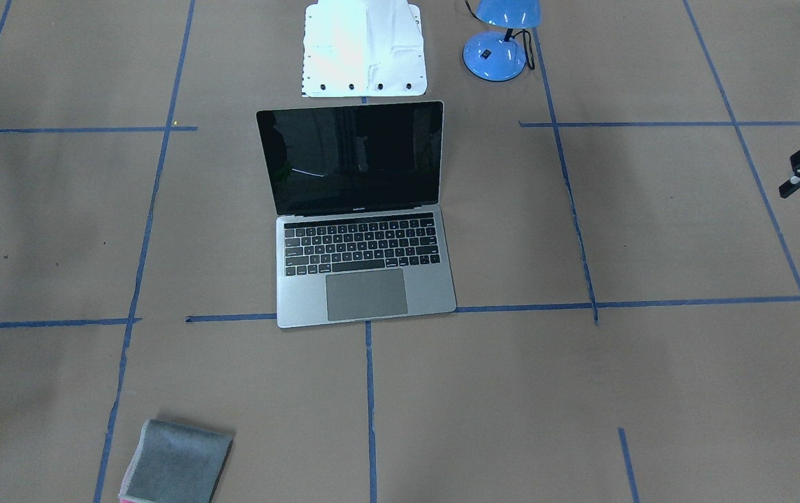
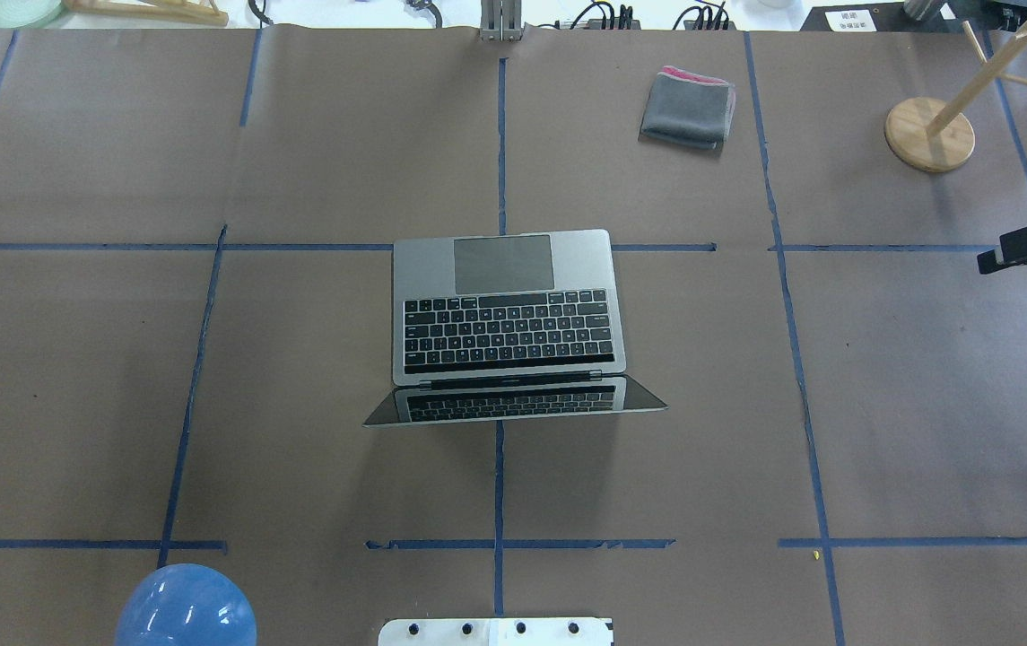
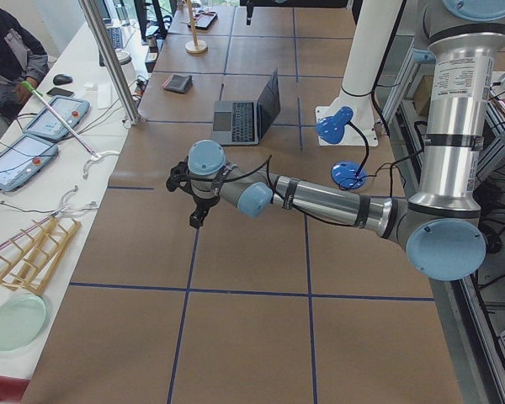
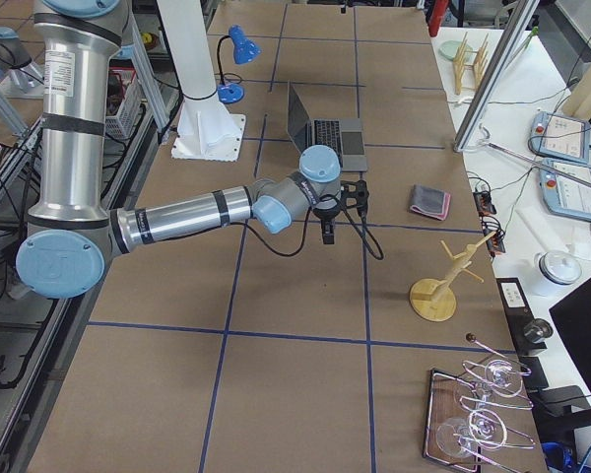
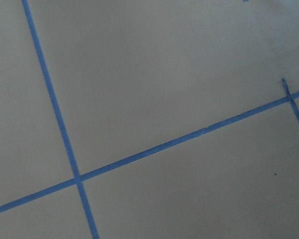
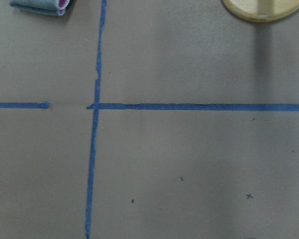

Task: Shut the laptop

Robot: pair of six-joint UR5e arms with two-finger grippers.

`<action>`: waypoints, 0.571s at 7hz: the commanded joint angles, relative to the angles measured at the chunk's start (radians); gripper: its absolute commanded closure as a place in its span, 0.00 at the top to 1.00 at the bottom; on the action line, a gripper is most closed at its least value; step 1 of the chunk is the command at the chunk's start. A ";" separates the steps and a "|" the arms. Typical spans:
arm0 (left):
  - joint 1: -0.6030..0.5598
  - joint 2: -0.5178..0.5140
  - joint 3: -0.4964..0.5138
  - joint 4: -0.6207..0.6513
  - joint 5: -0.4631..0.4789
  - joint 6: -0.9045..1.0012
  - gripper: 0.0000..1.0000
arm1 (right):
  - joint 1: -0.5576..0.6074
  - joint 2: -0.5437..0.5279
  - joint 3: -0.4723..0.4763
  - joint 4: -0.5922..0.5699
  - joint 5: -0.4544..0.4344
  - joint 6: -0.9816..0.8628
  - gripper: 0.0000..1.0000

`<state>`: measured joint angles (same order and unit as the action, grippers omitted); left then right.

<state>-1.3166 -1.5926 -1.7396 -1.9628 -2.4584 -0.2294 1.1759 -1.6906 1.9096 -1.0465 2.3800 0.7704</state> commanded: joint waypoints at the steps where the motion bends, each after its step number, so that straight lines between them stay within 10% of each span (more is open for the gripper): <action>1: 0.167 -0.001 -0.003 -0.205 -0.074 -0.260 1.00 | -0.135 -0.038 0.006 0.288 -0.005 0.285 1.00; 4: 0.392 -0.081 -0.001 -0.469 -0.084 -0.696 1.00 | -0.327 -0.052 0.009 0.546 -0.112 0.507 0.99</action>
<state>-1.0075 -1.6345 -1.7423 -2.3443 -2.5448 -0.7550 0.9371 -1.7366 1.9181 -0.5998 2.3332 1.1959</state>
